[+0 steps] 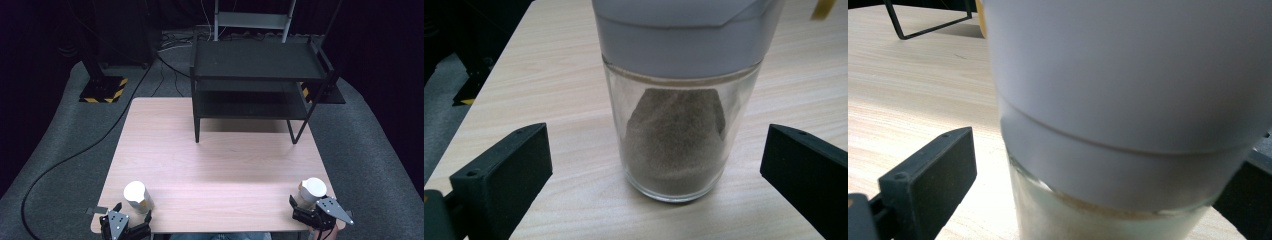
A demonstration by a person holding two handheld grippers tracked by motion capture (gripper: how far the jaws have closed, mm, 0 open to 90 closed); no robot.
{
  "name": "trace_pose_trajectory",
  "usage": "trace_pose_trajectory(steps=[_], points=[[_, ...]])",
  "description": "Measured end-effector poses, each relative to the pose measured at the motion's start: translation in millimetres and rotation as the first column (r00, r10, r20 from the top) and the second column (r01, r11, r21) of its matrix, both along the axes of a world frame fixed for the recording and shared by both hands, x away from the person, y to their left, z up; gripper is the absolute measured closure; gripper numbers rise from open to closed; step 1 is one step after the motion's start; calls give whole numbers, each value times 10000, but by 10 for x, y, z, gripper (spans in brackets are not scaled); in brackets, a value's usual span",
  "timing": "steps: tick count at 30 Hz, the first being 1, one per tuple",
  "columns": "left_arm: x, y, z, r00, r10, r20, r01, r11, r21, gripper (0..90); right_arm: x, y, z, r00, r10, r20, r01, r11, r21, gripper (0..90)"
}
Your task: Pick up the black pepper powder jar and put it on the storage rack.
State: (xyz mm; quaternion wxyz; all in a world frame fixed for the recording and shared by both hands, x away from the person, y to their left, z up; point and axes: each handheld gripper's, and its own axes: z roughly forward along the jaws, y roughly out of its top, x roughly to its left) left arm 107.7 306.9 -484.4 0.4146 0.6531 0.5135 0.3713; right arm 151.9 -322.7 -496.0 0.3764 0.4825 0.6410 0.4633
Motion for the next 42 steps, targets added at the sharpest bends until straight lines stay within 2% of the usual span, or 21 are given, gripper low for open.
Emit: trace_pose_trajectory(steps=[2,4,20,23,36,37,39,41,42], points=[[20,9,-7,10000,-46,-50,47,10000,38,0,-1,-1,-1,10000,14,8,-14,10000,-6,0],[61,41,-1,9997,-72,-238,69,9999,-122,0,0,-2,0,10000,6,-3,-6,10000,12,0],[196,-4,42,9999,-46,105,48,9997,-220,0,-5,-14,-7,10000,27,31,-27,10000,70,0],[222,-34,31,9999,-70,106,70,10000,10,0,-7,-18,-11,10000,33,56,-33,10000,86,0],[298,-26,12,9999,-88,144,94,9991,-403,0,1,-26,0,9999,125,3,-125,9999,22,0],[289,-17,1,9997,-113,211,122,9989,-451,8,2,-27,0,9999,142,5,-142,9999,6,0],[278,53,-22,9982,-480,367,504,9966,-655,207,-2,-24,-4,9999,119,27,-119,9999,14,0],[257,31,-44,9978,-434,502,467,9967,-664,301,-5,-22,-7,10000,90,39,-91,10000,42,0],[257,35,-47,9979,-423,497,460,9961,-750,305,-5,-19,-6,10000,71,32,-71,10000,47,0]])
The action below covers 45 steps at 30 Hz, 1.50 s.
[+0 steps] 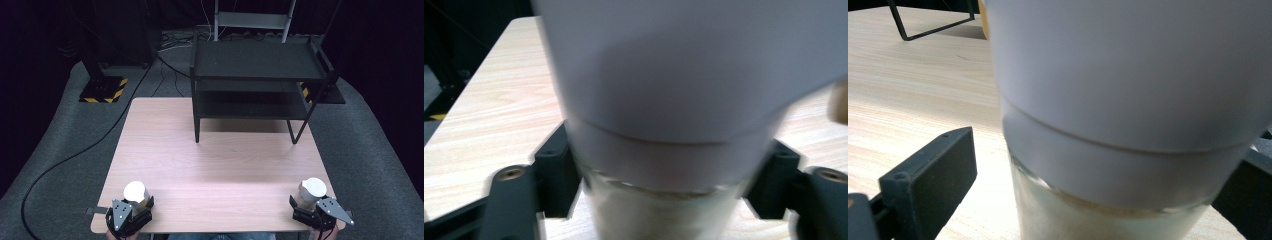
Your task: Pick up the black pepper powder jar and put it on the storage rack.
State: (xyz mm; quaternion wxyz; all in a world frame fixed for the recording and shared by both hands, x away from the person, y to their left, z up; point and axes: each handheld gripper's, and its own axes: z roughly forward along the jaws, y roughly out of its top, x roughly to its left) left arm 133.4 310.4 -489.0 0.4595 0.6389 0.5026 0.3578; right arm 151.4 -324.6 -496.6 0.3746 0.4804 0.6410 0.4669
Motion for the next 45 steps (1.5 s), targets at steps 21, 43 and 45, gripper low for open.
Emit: trace_pose_trajectory(steps=[21,43,45], points=[[184,-73,254,9969,-759,-210,768,9959,470,309,16,1,19,9999,26,-108,-27,10000,-67,0],[550,-261,553,9800,-1989,50,1980,9772,770,308,24,-22,21,9998,113,-160,-113,9999,22,0],[579,-256,559,9785,-2060,23,2055,9768,599,308,24,-23,22,9998,113,-169,-113,9999,30,0]])
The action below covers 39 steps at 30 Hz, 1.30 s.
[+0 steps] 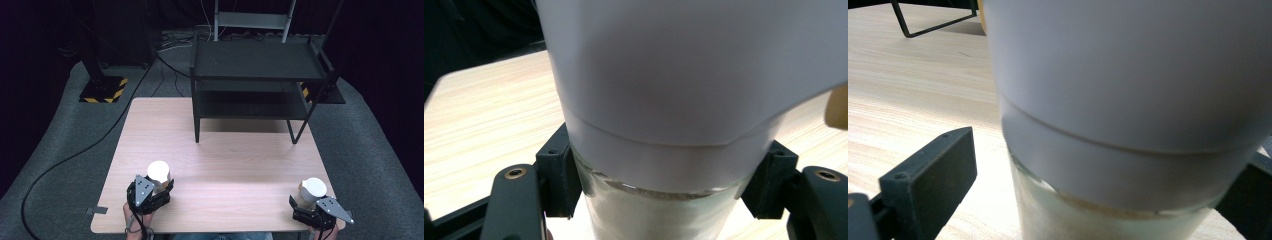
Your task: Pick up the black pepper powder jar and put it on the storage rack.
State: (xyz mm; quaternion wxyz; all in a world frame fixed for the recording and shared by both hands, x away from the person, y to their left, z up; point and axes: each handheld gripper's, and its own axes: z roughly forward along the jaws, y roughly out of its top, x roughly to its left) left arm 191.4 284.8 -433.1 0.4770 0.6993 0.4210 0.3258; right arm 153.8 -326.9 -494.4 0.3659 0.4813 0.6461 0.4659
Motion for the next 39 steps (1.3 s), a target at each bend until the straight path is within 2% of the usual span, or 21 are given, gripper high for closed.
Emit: trace_pose_trajectory(steps=[1,3,15,33,39], points=[[36,-5,0,10000,-88,-46,88,9998,-152,308,3,-1,3,10000,10,-19,-10,10000,-2,0],[65,-18,3,9998,-159,-89,157,9997,-179,308,4,-3,4,10000,20,-25,-20,10000,-7,0],[303,-160,93,9968,-791,84,791,9968,88,308,5,2,9,10000,-8,-54,8,10000,-13,0],[585,-230,215,9921,-1257,-5,1257,9921,33,308,-2,5,-2,10000,-58,2,58,10000,17,0],[674,-286,274,9906,-1365,44,1364,9905,153,308,0,3,1,10000,-57,-21,57,10000,30,0]])
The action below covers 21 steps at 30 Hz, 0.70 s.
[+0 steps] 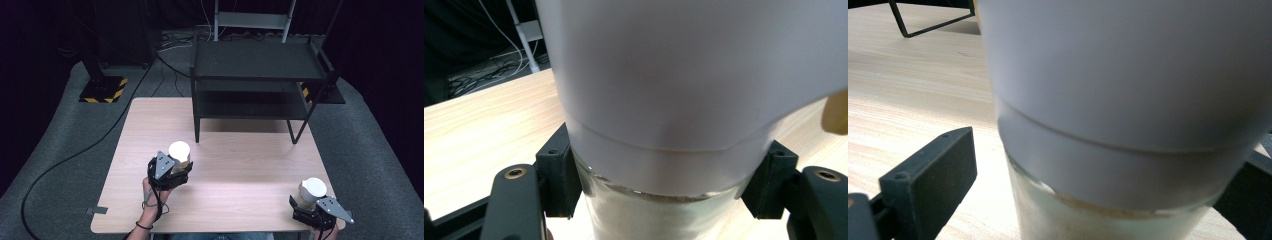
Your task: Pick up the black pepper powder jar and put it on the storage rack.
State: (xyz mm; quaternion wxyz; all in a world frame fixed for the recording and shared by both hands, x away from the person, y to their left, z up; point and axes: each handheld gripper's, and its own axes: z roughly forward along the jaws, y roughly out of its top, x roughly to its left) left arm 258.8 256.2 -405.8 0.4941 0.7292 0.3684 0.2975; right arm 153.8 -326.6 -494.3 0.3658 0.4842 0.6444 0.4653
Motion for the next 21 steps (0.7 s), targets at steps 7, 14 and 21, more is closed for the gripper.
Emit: trace_pose_trajectory(steps=[7,14,21], points=[[124,-98,99,9997,-225,136,222,9995,213,308,-6,6,-5,10000,-54,30,54,10000,21,0],[216,-156,180,9988,-406,278,401,9990,210,307,-8,11,-5,10000,-81,26,81,10000,20,0],[307,-189,251,9979,-579,295,571,9981,246,308,-5,12,-2,10000,-81,8,81,10000,14,0]])
